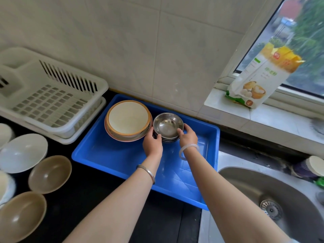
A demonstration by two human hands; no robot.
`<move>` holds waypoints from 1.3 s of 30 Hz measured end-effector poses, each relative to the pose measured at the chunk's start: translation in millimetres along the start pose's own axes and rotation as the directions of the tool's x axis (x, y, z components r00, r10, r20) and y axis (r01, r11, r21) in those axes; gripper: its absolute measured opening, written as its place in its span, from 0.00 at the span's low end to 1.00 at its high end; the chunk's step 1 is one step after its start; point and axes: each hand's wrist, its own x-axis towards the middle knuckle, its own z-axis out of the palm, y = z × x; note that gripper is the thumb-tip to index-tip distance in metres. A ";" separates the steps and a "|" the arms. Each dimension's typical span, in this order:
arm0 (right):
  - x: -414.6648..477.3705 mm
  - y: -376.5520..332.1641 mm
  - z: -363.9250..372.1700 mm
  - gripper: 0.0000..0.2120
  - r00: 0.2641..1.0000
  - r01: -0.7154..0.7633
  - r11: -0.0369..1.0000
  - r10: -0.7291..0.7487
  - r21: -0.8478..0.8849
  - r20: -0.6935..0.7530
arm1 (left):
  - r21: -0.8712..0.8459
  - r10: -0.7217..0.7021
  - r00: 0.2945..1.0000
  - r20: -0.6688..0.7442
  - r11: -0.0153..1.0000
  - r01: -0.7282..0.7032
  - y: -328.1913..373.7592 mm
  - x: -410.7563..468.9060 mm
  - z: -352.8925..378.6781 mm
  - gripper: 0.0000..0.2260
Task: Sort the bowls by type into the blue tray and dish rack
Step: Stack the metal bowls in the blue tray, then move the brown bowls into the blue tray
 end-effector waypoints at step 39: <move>-215.2 -41.1 259.2 0.15 0.854 -0.108 0.977 0.186 -0.185 0.485 | -0.020 -0.180 0.830 -0.528 0.980 0.199 -161.5 -108.5 -356.5 0.25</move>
